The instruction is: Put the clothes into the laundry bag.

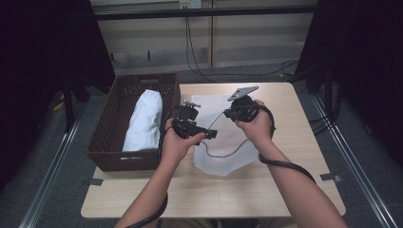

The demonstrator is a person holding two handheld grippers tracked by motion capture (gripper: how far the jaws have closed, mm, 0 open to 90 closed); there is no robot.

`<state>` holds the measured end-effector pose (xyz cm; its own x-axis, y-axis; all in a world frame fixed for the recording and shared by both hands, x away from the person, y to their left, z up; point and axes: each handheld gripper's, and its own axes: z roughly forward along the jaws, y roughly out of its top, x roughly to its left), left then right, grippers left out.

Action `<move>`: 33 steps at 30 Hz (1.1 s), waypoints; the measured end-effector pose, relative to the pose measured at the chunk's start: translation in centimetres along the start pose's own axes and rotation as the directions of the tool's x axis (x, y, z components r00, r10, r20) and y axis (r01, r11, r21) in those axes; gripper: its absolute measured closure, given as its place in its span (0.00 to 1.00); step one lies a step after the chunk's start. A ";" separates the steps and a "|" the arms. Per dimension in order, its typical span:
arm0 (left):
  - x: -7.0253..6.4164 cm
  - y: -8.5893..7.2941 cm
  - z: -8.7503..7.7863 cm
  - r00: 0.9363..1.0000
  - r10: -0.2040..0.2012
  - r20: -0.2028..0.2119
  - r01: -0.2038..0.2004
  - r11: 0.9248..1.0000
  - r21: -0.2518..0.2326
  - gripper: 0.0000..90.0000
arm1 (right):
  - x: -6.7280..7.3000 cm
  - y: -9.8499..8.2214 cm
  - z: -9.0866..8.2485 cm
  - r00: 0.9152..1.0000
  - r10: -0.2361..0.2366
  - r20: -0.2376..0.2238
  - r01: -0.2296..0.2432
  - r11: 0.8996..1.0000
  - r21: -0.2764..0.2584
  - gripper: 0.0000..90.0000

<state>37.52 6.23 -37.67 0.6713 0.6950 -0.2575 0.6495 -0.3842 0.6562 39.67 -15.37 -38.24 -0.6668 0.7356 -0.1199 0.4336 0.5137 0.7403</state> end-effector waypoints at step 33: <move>5.0 1.6 -3.1 0.997 -0.033 -0.066 0.032 0.999 -0.012 0.11 | 0.0 0.1 0.1 1.000 0.006 -0.010 -0.006 1.000 -0.002 0.99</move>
<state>40.82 11.01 -35.66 0.6244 0.7462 -0.2312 0.6664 -0.3545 0.6559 39.82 -15.28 -38.25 -0.6703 0.7341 -0.1088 0.4366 0.5087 0.7420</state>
